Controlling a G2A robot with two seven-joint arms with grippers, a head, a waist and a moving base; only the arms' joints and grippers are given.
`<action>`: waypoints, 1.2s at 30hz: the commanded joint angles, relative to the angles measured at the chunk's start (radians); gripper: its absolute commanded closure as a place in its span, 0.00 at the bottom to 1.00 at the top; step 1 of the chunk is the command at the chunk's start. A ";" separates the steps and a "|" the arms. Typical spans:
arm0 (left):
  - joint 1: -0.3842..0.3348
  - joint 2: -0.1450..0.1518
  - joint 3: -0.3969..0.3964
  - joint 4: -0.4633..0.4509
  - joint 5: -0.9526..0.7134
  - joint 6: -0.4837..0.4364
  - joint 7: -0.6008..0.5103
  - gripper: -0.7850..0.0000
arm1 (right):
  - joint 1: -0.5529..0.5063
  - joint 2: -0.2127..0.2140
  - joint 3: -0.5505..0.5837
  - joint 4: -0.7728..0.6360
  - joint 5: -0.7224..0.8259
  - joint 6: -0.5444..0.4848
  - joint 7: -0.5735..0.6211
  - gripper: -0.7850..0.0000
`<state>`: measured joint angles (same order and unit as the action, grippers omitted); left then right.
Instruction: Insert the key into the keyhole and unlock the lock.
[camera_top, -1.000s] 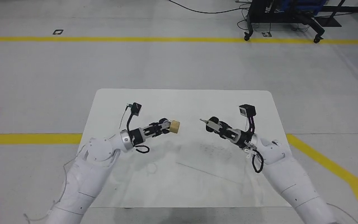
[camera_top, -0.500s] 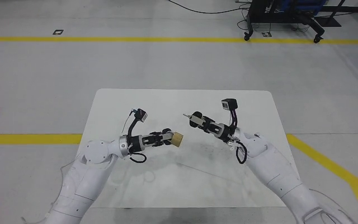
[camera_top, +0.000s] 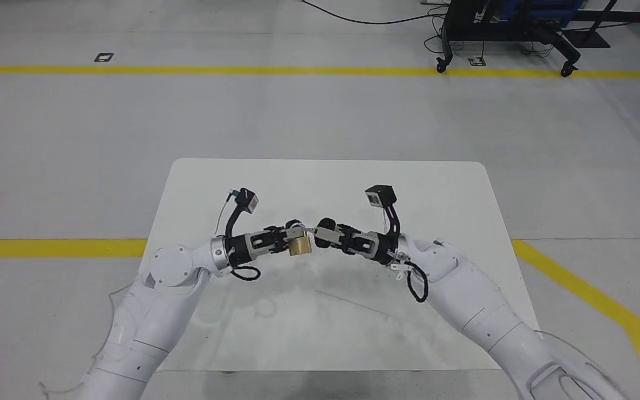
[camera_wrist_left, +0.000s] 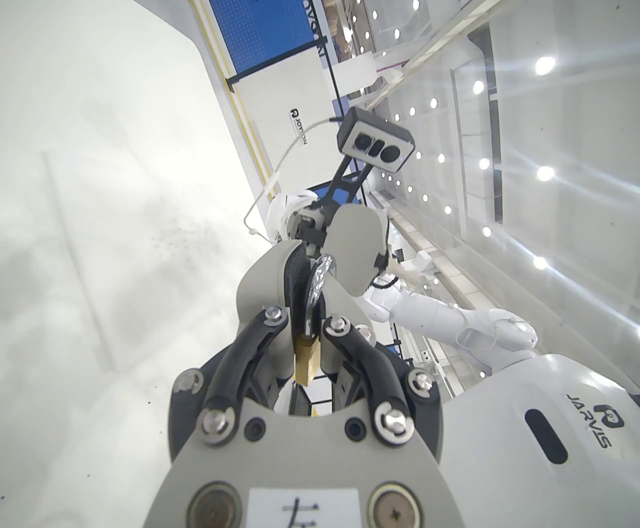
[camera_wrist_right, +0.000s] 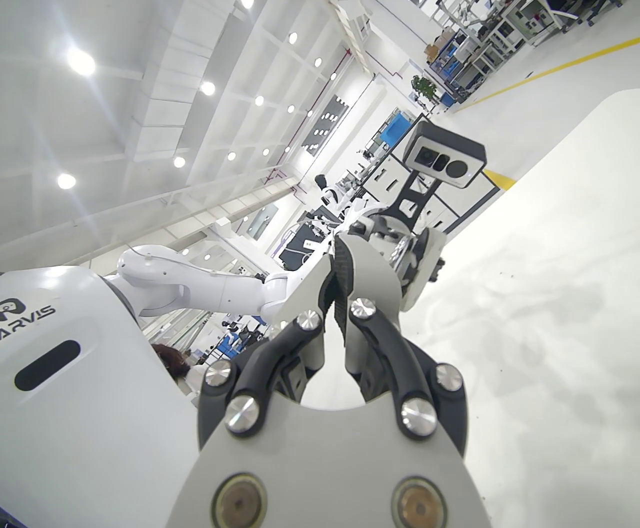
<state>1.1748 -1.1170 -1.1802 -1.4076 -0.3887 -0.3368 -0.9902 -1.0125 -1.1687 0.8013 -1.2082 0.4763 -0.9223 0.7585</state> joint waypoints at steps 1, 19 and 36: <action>-0.006 0.002 -0.003 0.002 0.031 0.016 0.003 1.00 | -0.005 0.001 0.010 0.002 0.012 -0.015 0.004 1.00; -0.095 -0.028 0.092 0.055 -0.016 0.431 0.158 1.00 | -0.066 0.017 0.072 -0.022 0.017 0.092 -0.056 1.00; -0.191 -0.062 0.158 0.133 -0.090 0.481 0.202 1.00 | -0.169 0.052 0.170 -0.134 0.082 0.176 -0.020 1.00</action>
<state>0.9759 -1.1789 -1.0235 -1.2749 -0.4820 0.1454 -0.8120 -1.1819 -1.1169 0.9713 -1.3424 0.5587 -0.7462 0.7379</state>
